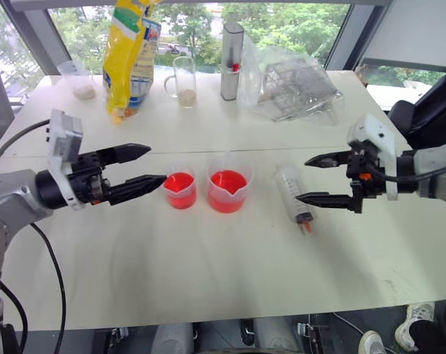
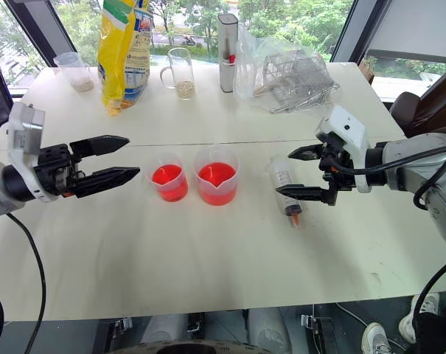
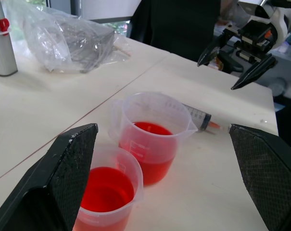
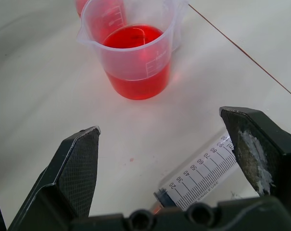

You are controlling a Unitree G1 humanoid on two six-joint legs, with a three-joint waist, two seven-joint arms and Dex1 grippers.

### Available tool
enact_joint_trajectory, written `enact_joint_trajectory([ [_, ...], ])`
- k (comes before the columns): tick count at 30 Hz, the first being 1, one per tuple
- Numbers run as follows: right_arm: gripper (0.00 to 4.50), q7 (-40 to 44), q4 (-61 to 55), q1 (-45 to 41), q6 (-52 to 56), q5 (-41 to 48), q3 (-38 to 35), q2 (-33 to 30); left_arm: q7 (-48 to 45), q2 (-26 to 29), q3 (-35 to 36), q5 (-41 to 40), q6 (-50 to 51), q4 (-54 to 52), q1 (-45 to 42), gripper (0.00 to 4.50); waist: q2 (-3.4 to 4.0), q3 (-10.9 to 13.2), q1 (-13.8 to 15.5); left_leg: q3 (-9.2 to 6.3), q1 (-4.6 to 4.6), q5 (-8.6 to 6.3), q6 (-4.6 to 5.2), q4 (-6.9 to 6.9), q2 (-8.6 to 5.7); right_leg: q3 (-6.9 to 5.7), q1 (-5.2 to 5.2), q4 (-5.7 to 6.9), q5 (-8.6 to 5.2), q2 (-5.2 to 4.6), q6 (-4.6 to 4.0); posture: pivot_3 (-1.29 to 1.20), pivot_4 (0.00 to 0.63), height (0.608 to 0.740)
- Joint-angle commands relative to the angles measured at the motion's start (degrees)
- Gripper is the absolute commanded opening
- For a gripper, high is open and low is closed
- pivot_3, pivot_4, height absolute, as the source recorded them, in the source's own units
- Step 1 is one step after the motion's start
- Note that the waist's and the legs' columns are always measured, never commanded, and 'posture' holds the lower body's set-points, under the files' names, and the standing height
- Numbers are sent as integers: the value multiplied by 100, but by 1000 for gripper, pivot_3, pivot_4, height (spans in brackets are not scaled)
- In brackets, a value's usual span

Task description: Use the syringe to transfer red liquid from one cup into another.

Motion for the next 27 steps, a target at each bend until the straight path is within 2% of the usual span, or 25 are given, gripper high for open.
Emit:
enact_joint_trajectory([
  [1,4355,37,10,-35,-130,-63,-124,-35,-102,154,104,73,-131,-192,69,4500,0,0,-2,0,0,0,0,0,0,0,0,0,0,0,-1,0,150,740],
  [12,4355,-2,97,-54,-118,-214,2,36,-208,232,194,28,-131,-161,73,4500,0,0,0,0,3,0,0,2,0,0,4,0,-1,0,-2,0,150,740],
  [20,4355,-466,394,-620,736,-272,383,233,-137,174,109,69,-176,-126,-7,4500,0,0,-9,0,5,1,-1,4,0,0,4,5,-1,0,-2,0,150,740],
  [23,4355,-660,579,-1011,1190,-409,728,347,-169,182,45,124,-219,-69,-60,4500,0,0,-9,-1,6,1,-2,4,-1,0,4,8,-1,2,-3,0,150,740],
  [27,4355,-750,1090,-1826,2140,-634,1602,553,-168,126,-86,183,-302,40,-228,4500,0,0,-10,-1,6,1,-2,5,-1,0,4,9,-3,1,-8,0,150,740],
])
